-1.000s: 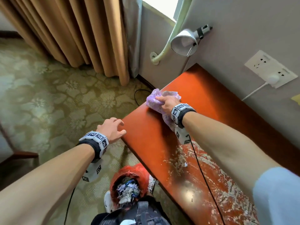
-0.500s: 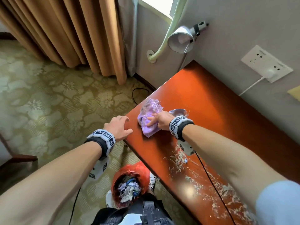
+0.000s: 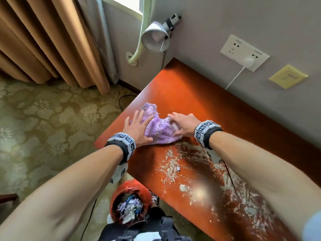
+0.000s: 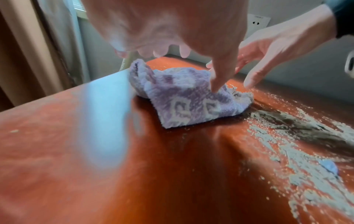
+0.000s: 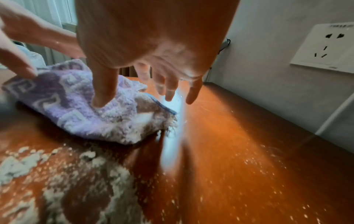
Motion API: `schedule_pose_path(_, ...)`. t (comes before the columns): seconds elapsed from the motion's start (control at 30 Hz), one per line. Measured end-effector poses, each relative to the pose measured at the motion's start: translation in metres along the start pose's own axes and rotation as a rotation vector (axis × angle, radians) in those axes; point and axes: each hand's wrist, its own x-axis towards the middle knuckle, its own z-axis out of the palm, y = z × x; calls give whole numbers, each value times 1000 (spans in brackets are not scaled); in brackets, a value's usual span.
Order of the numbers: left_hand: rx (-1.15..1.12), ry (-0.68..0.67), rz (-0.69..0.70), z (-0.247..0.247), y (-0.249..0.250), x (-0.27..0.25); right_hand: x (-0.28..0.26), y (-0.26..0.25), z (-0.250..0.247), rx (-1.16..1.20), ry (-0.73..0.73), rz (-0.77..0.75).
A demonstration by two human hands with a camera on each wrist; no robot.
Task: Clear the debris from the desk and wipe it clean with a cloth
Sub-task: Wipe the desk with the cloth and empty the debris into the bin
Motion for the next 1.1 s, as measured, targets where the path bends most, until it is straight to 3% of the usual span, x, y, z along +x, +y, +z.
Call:
schedule_pose_path(0.2,104,-72,38,8,19,18,8,5,24,-91,62,14)
schedule_pose_path(0.4,80,66,55,6,19,17,20,2,19,-141,204,-53)
schedule_pose_path(0.6,9,114,-101,-3,21,9,35,-2,-3,6,416,13)
schedule_pose_path(0.77,-79,174,-178,9,12,7,39,-17,-10,220,335,-88)
schedule_pose_path(0.93,-131,130,-193,19,7,6,40,-29,-3,104,149,-278)
schedule_pose_path(1.1,2,28,-155,32,6,-1,40,-26,7,77,61,-272)
